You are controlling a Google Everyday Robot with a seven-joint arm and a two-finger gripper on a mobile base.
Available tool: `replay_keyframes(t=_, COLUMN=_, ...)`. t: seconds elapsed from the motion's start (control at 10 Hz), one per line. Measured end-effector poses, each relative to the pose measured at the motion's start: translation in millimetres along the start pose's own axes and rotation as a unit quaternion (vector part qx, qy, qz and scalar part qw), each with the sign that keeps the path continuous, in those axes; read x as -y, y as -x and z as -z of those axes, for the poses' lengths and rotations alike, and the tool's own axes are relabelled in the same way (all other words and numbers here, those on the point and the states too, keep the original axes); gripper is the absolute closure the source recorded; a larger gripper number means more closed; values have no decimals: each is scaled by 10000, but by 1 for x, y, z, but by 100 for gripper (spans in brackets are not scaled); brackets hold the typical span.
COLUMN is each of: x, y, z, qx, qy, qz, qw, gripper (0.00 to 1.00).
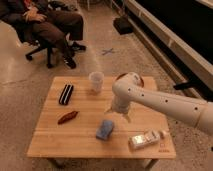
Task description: Wipe the white sponge on the table
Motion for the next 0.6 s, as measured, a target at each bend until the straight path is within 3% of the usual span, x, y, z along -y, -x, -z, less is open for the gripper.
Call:
replay_keyframes(t=0.3, x=7, y=7, z=-19, qx=-44, qy=-61, qz=120, qw=9999, gripper=20)
replay_keyframes(t=0.6, x=4, y=4, z=-26, qx=-82, qy=-64, qz=132, qw=9999, gripper=20)
